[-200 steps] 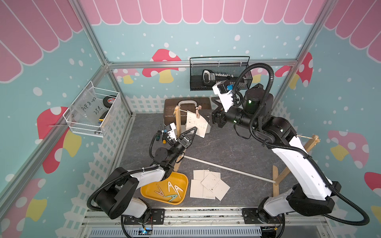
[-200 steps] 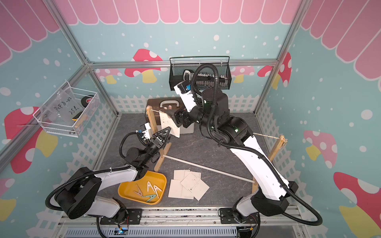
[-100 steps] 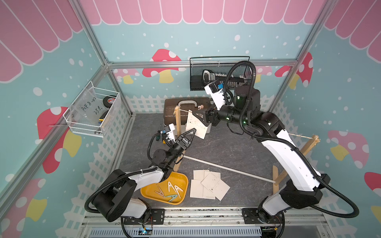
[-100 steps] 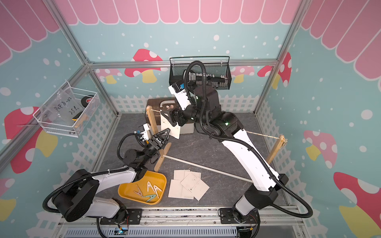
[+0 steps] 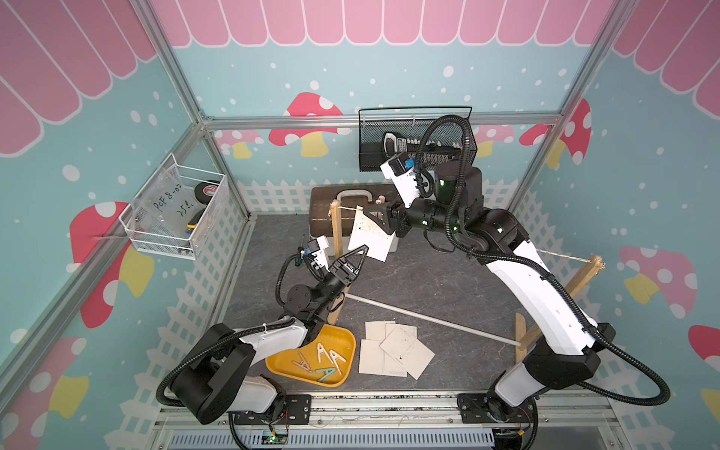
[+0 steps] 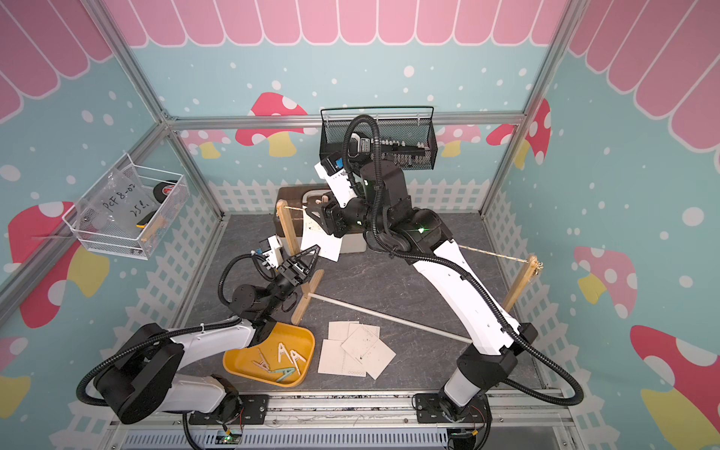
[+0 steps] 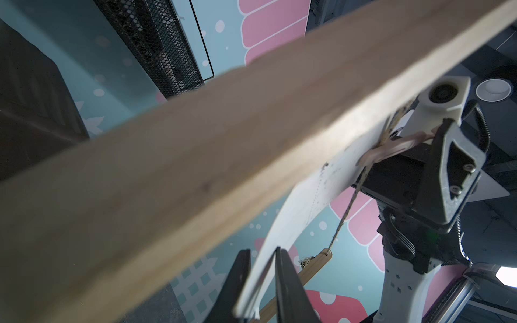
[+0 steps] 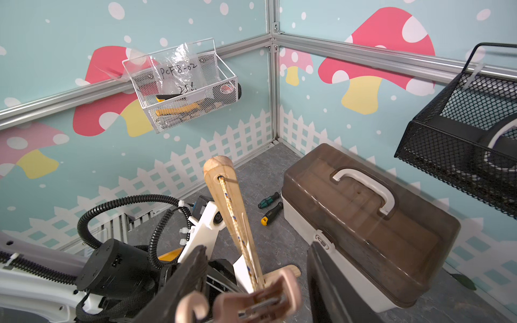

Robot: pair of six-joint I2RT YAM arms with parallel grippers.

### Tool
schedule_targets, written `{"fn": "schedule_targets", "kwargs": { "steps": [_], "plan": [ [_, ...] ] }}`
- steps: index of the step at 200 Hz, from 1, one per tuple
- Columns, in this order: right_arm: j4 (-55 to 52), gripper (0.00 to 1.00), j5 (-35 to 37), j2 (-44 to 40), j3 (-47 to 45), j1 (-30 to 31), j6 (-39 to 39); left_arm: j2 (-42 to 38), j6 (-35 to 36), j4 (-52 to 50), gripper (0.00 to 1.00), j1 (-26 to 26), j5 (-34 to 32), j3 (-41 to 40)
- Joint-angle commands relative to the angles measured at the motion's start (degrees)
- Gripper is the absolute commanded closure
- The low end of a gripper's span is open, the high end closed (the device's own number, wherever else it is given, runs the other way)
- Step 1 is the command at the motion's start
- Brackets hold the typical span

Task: Remove the postcards from the strings
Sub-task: Pinch the postcard on the clothesline, then remove the clamp from the clothesline.

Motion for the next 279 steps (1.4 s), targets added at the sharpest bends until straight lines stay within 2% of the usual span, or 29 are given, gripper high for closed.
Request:
{"fn": "schedule_targets", "kwargs": {
  "steps": [1,67,96,161,243,279],
  "plan": [
    [0.1,0.50,-0.1,0.6,1.2,-0.2,-1.1,-0.9,-0.6,2.1,0.88,0.3,0.7,-0.6],
    [0.2,0.64,0.5,0.8,1.1,-0.2,-2.1,-1.1,-0.8,2.1,1.00,0.3,0.4,-1.1],
    [0.4,0.71,0.8,0.8,1.2,-0.2,-2.3,-0.9,-1.0,2.1,1.00,0.3,0.4,-1.1],
    [0.9,0.81,0.8,1.1,1.7,-0.2,-2.3,-1.1,-1.1,2.1,1.00,0.3,0.7,-1.7],
    [2.9,0.84,5.6,-0.6,5.7,-0.2,-6.3,-4.5,0.8,1.0,1.00,0.8,2.9,-5.8],
    [3.2,0.84,5.8,-2.1,6.4,-0.2,-8.7,-9.6,4.1,-7.6,1.00,1.1,6.4,-5.4]
  ]
}}
